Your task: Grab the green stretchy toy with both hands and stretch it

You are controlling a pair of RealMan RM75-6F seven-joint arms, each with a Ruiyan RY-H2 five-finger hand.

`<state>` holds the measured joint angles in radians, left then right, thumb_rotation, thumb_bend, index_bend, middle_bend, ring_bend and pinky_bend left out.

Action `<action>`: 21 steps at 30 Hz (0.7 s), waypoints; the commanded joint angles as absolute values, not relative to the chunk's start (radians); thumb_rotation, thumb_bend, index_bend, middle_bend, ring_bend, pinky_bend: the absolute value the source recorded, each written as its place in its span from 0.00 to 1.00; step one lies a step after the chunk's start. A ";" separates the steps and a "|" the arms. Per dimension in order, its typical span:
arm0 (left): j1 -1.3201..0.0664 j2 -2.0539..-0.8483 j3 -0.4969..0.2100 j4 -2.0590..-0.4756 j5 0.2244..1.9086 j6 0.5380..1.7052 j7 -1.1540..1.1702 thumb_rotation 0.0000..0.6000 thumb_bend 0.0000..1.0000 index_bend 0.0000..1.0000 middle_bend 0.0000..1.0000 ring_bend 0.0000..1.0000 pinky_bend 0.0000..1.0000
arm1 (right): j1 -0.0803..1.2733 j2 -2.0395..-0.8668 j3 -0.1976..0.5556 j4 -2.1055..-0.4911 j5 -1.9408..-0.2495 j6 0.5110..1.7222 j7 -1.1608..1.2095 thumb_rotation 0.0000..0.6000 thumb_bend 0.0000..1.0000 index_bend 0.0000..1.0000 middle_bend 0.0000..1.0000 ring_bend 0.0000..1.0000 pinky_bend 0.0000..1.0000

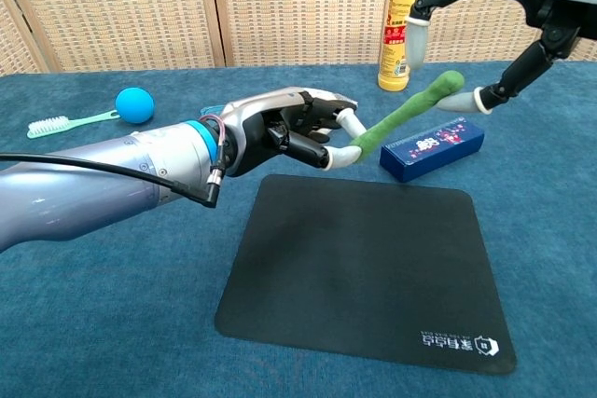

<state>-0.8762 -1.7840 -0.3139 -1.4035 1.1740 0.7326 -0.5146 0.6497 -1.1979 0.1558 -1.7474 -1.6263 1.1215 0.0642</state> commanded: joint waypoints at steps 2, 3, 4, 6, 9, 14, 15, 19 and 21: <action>-0.877 -1.787 -0.315 -1.402 1.171 0.730 -0.515 1.00 0.49 0.75 0.00 0.00 0.00 | 0.651 -1.198 0.152 -1.748 -1.628 1.124 0.063 1.00 0.38 0.53 0.04 0.00 0.00; -0.877 -1.787 -0.316 -1.402 1.170 0.730 -0.515 1.00 0.49 0.75 0.00 0.00 0.00 | 0.652 -1.199 0.152 -1.748 -1.628 1.125 0.064 1.00 0.38 0.53 0.04 0.00 0.00; -0.878 -1.788 -0.317 -1.401 1.169 0.728 -0.515 1.00 0.49 0.75 0.00 0.00 0.00 | 0.652 -1.200 0.151 -1.747 -1.629 1.126 0.064 1.00 0.38 0.54 0.04 0.00 0.00; -0.878 -1.789 -0.317 -1.401 1.168 0.727 -0.515 1.00 0.49 0.75 0.00 0.00 0.00 | 0.653 -1.201 0.149 -1.745 -1.629 1.127 0.062 1.00 0.38 0.55 0.04 0.00 0.00; -0.877 -1.788 -0.316 -1.403 1.169 0.726 -0.514 1.00 0.49 0.75 0.00 0.00 0.00 | 0.655 -1.201 0.148 -1.742 -1.629 1.127 0.052 1.00 0.40 0.55 0.04 0.00 0.00; -0.876 -1.787 -0.317 -1.405 1.170 0.725 -0.515 1.00 0.49 0.75 0.00 0.00 0.00 | 0.656 -1.198 0.143 -1.744 -1.625 1.125 0.044 1.00 0.45 0.56 0.04 0.00 0.00; -0.876 -1.786 -0.318 -1.405 1.170 0.725 -0.515 1.00 0.49 0.75 0.00 0.00 0.00 | 0.657 -1.197 0.142 -1.743 -1.626 1.125 0.041 1.00 0.46 0.56 0.04 0.00 0.00; -0.875 -1.785 -0.317 -1.409 1.171 0.725 -0.514 1.00 0.49 0.75 0.00 0.00 0.00 | 0.657 -1.197 0.139 -1.742 -1.628 1.127 0.041 1.00 0.49 0.57 0.04 0.00 0.00; -0.874 -1.785 -0.317 -1.410 1.171 0.726 -0.513 1.00 0.49 0.75 0.00 0.00 0.00 | 0.658 -1.195 0.136 -1.742 -1.629 1.126 0.041 1.00 0.51 0.57 0.04 0.00 0.00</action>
<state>-0.8738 -1.7848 -0.3173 -1.4103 1.1713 0.7258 -0.5135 0.6576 -1.1954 0.1362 -1.7419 -1.6292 1.1258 0.0412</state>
